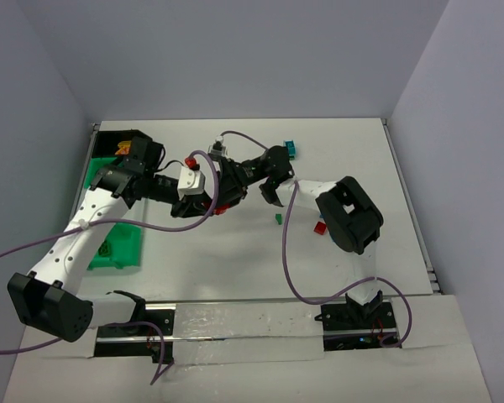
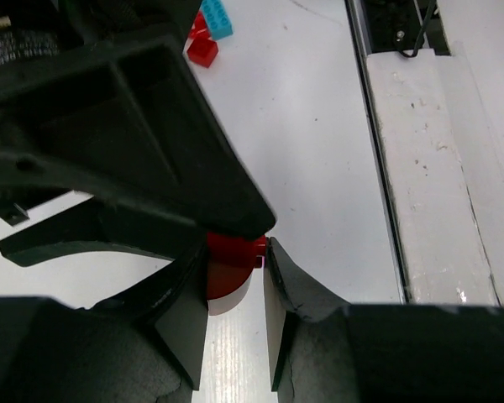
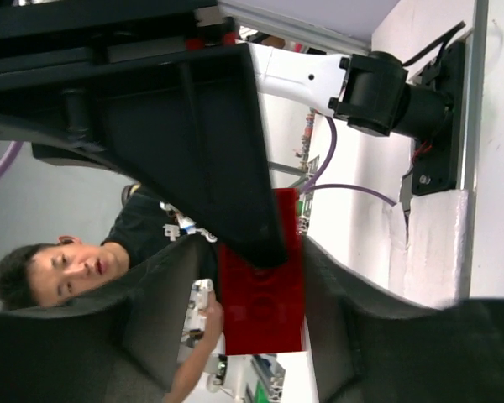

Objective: Sort the legos into containers by color

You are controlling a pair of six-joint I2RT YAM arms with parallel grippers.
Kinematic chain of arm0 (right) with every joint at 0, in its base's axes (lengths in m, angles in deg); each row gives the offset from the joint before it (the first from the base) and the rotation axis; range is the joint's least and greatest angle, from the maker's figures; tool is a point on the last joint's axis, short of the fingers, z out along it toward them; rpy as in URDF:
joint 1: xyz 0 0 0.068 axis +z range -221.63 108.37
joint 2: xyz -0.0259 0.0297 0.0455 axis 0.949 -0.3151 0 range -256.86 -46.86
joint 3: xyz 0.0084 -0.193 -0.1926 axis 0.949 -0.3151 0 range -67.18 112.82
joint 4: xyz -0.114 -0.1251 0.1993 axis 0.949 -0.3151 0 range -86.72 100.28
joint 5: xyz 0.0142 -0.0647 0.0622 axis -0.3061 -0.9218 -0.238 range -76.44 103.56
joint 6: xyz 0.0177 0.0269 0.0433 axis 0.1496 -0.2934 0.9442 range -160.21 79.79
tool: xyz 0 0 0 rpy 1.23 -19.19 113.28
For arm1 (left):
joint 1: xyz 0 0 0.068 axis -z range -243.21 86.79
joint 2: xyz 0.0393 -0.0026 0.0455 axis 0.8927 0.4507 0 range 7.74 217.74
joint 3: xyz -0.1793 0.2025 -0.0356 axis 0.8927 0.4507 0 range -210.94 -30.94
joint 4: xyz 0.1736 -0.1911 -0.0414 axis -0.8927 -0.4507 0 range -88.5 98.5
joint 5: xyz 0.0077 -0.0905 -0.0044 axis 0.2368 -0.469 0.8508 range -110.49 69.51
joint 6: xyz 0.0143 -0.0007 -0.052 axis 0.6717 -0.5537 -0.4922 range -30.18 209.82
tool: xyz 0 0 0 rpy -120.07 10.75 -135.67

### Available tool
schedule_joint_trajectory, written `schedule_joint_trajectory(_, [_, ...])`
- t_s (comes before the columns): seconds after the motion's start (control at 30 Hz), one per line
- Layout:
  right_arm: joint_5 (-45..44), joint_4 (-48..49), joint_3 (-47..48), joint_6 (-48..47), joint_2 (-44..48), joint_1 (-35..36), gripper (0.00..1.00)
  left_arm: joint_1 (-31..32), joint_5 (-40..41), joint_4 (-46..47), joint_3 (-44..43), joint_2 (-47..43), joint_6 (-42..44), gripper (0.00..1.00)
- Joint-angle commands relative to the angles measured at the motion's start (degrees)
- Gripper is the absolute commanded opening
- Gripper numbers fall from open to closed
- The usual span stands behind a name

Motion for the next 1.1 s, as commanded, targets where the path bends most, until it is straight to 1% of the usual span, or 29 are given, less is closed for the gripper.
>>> schedule_joint_trajectory(0.0, [0.6,13.6,2.8,0.5,1.8,0.1,0.81,-1.8,2.2,-2.5,1.1,-2.3,-1.7,0.00])
schedule_joint_trajectory(0.03, [0.4,13.6,2.7,0.4,1.8,-0.6,0.85,-2.6,2.2,-3.1,1.4,-2.6,-2.0,0.00])
schedule_joint_trajectory(0.1, [-0.7,11.5,1.9,-1.0,2.3,-3.6,0.97,-6.1,3.0,-4.0,2.4,-4.0,-4.2,0.00])
schedule_joint_trajectory(0.13, [-1.4,9.1,1.7,-3.7,2.9,-5.6,1.00,-8.2,4.2,-4.0,2.9,-4.6,-5.9,0.00])
schedule_joint_trajectory(0.17, [-2.3,5.3,1.3,-7.0,3.7,-7.8,1.00,-10.5,6.0,-3.1,3.3,-4.8,-8.6,0.00])
schedule_joint_trajectory(0.23, [-5.0,-8.2,0.3,-14.8,5.8,-11.1,1.00,-13.9,11.0,-0.4,3.1,-4.6,-16.4,0.00])
schedule_joint_trajectory(0.27, [-6.1,-20.0,-0.2,-23.3,8.0,-13.7,1.00,-16.9,14.8,-0.5,2.6,-3.1,-19.3,0.00])
schedule_joint_trajectory(0.3, [-7.4,-29.0,0.1,-30.3,9.6,-15.1,1.00,-18.7,16.5,-0.6,1.6,-1.7,-20.3,0.00])
schedule_joint_trajectory(0.33, [-9.4,-41.1,1.2,-39.2,11.2,-16.3,1.00,-20.8,17.6,-2.4,-0.3,-0.3,-21.1,0.00])
schedule_joint_trajectory(0.37, [-15.0,-58.6,4.3,-58.6,13.2,-17.8,1.00,-25.9,17.9,-3.5,-1.4,1.5,-21.7,0.00])
schedule_joint_trajectory(0.4, [-19.1,-72.4,7.1,-69.9,14.5,-18.6,1.00,-29.7,17.7,-3.8,-2.1,3.0,-22.4,0.00])
schedule_joint_trajectory(0.43, [-22.3,-83.7,9.7,-75.4,15.4,-18.9,1.00,-32.6,17.3,-3.7,-2.5,4.4,-23.4,0.00])
schedule_joint_trajectory(0.47, [-23.9,-85.7,9.4,-76.8,16.3,-19.4,1.00,-34.5,17.6,-2.5,-2.7,4.7,-24.5,0.00])
schedule_joint_trajectory(0.5, [-24.8,-85.6,8.3,-77.2,17.4,-20.0,1.00,-37.3,19.1,0.4,-2.9,5.0,-25.6,0.00])
schedule_joint_trajectory(0.53, [-25.7,-85.5,7.5,-77.3,18.3,-20.5,1.00,-37.9,19.8,2.3,-3.0,5.2,-26.8,0.00])
schedule_joint_trajectory(0.6, [-30.1,-89.9,6.8,-81.9,20.7,-21.3,1.00,-40.6,22.8,5.2,-4.0,6.0,-30.2,0.00])
schedule_joint_trajectory(0.63, [-33.7,-92.6,6.7,-85.1,21.7,-21.3,1.00,-41.1,24.4,6.5,-4.8,6.8,-31.5,0.00])
schedule_joint_trajectory(0.67, [-37.8,-95.3,6.5,-88.3,22.9,-21.3,1.00,-41.6,26.0,7.8,-5.7,7.6,-32.9,0.00])
schedule_joint_trajectory(0.8, [-47.4,-97.8,3.6,-93.9,32.1,-21.5,1.00,-41.8,32.3,8.7,-7.3,8.6,-35.3,0.00])
schedule_joint_trajectory(0.9, [-56.1,-99.9,0.6,-100.4,37.9,-21.5,1.00,-42.0,35.1,9.6,-6.6,7.4,-33.5,0.00])
schedule_joint_trajectory(0.93, [-59.7,-100.5,0.3,-103.7,39.7,-21.7,1.00,-42.0,35.9,10.8,-4.9,6.7,-33.4,0.00])
schedule_joint_trajectory(0.97, [-61.8,-100.9,-0.2,-103.7,39.8,-21.7,1.00,-42.0,36.7,12.3,-3.8,5.7,-33.1,0.00])
schedule_joint_trajectory(1.07, [-69.4,-102.5,-1.3,-108.9,42.8,-21.7,1.00,-42.3,40.9,21.0,0.7,2.3,-34.9,0.00])
